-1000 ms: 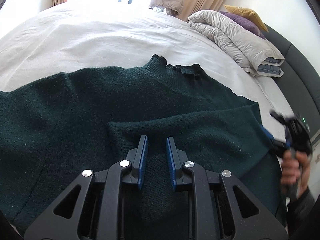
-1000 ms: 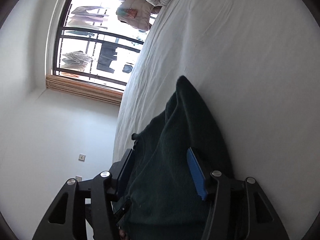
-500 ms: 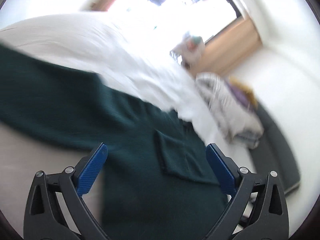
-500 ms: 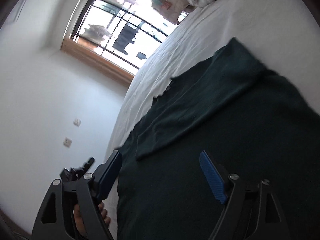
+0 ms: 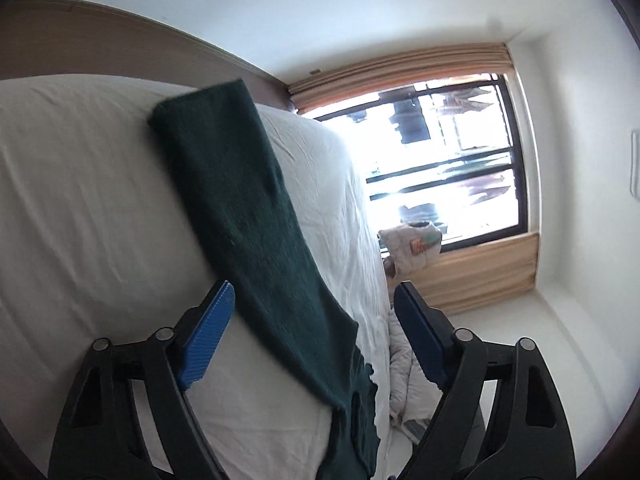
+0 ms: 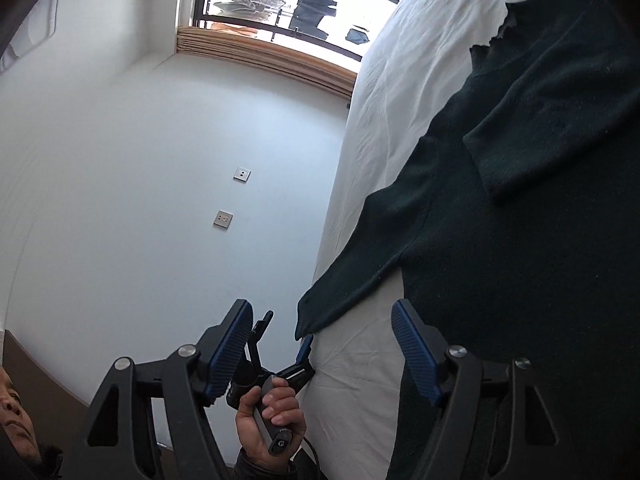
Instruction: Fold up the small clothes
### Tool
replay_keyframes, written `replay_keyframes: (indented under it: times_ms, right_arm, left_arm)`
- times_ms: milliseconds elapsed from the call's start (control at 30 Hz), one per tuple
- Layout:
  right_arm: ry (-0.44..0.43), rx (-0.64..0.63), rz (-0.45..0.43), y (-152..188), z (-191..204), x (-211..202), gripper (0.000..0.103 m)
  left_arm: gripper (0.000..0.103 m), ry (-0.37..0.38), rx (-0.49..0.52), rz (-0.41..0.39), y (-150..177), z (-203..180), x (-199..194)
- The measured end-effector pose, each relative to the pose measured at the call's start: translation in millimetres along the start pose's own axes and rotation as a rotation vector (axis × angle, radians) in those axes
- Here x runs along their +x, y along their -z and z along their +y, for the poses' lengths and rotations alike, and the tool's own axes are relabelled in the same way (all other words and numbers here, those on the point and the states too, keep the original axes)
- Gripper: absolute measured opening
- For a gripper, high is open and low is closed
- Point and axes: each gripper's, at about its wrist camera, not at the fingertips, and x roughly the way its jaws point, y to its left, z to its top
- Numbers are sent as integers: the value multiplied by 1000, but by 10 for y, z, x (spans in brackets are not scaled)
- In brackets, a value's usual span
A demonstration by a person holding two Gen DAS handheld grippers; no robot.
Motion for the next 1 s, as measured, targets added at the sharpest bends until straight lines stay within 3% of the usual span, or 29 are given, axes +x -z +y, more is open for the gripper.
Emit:
replay_keyframes:
  times_ms: [100, 233, 367, 533, 633, 700, 767, 933, 1000]
  right_arm:
    - [-1, 22, 0, 69, -26, 35, 75]
    - [-5, 40, 3, 99, -62, 66, 74]
    - [-3, 44, 2, 152, -63, 41, 74]
    - [-6, 51, -1, 176, -79, 13, 74]
    - [-9, 51, 2, 196, -80, 21, 74]
    - [-7, 39, 5, 216, -57, 20, 74]
    - [-15, 37, 2, 229, -51, -9, 74]
    - [-24, 49, -17, 238, -82, -69, 74]
    - [-25, 53, -17, 241, -99, -69, 74]
  left_arm:
    - [66, 17, -88, -6, -55, 144, 85]
    - [65, 25, -129, -3, -55, 79, 292]
    - [63, 41, -257, -38, -28, 125, 214]
    - [64, -159, -246, -127, 260, 29, -70]
    - [65, -211, -223, -98, 255, -25, 57]
    - [76, -221, -194, -85, 175, -90, 250]
    - [77, -240, -171, -72, 97, -153, 402]
    - [78, -124, -281, -105, 35, -159, 624]
    - [49, -45, -313, -78, 142, -119, 676]
